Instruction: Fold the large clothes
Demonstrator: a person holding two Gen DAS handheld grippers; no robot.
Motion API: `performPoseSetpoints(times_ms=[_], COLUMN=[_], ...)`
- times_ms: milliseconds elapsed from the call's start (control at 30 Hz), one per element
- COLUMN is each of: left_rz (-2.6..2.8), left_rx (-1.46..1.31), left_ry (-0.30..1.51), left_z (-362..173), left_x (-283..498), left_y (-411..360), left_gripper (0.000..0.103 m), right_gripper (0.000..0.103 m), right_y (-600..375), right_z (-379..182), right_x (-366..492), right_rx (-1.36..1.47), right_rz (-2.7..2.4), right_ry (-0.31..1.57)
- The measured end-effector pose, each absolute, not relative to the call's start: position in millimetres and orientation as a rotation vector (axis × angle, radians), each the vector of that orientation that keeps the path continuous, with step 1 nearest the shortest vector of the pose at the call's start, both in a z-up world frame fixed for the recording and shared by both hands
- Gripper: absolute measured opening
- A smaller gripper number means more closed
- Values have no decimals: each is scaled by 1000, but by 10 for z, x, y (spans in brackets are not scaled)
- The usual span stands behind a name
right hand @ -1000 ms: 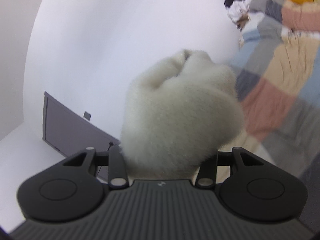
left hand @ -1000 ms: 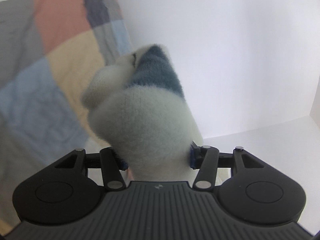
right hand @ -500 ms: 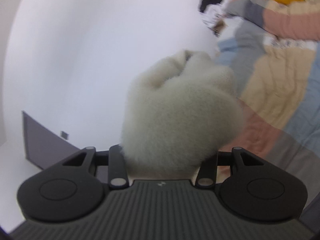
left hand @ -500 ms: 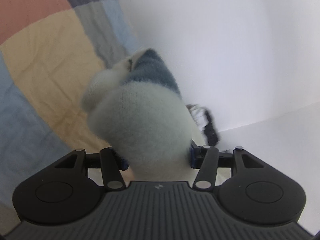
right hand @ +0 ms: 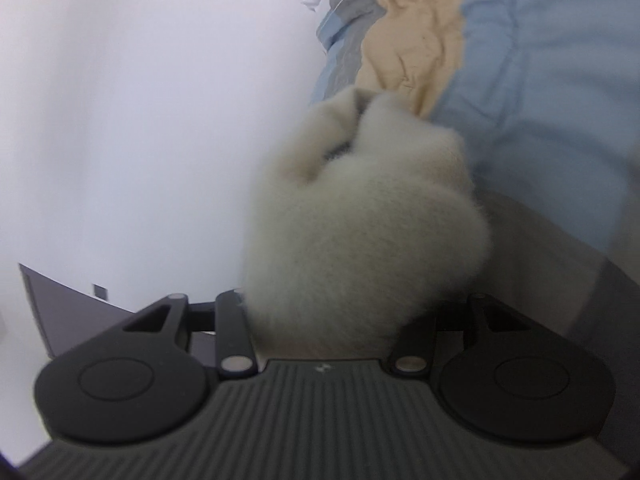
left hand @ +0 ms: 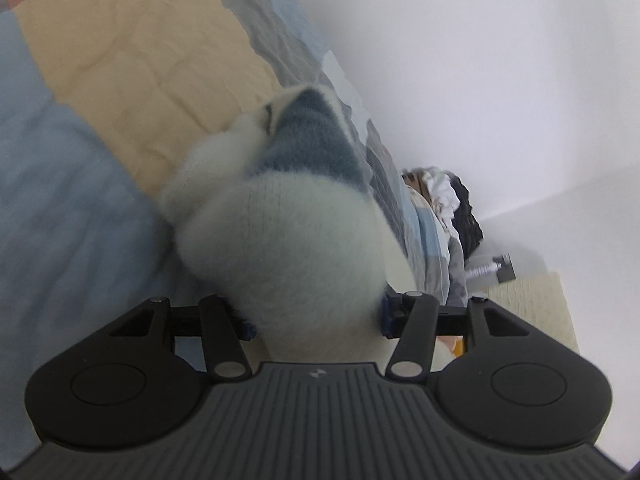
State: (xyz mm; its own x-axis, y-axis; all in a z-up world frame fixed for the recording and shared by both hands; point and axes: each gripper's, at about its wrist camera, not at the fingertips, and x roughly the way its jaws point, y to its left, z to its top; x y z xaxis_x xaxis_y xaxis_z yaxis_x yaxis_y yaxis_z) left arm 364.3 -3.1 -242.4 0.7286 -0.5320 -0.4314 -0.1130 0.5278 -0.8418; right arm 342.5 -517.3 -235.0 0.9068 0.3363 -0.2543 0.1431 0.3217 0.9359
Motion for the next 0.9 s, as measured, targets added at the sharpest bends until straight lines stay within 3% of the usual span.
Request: performPoseSetpoints(times_ms=[233, 533, 733, 900], left_rz=[-289, -308, -260, -246], left_rx=[-1074, -1111, -941, -752], left_ry=[728, 805, 805, 727], left_z=[-2761, -2684, -2251, -1535], left_x=[3473, 3258, 2814, 2442], left_y=[32, 206, 312, 304], left_gripper=[66, 71, 72, 72], right_gripper=[55, 57, 59, 59], right_y=[-5088, -5081, -5065, -5128], right_z=[-2533, -2401, -2149, -1662], right_x=[3282, 3135, 2641, 2292], right_rx=[1213, 1213, 1159, 1068], right_rz=[137, 84, 21, 23], right_ry=[369, 435, 460, 427])
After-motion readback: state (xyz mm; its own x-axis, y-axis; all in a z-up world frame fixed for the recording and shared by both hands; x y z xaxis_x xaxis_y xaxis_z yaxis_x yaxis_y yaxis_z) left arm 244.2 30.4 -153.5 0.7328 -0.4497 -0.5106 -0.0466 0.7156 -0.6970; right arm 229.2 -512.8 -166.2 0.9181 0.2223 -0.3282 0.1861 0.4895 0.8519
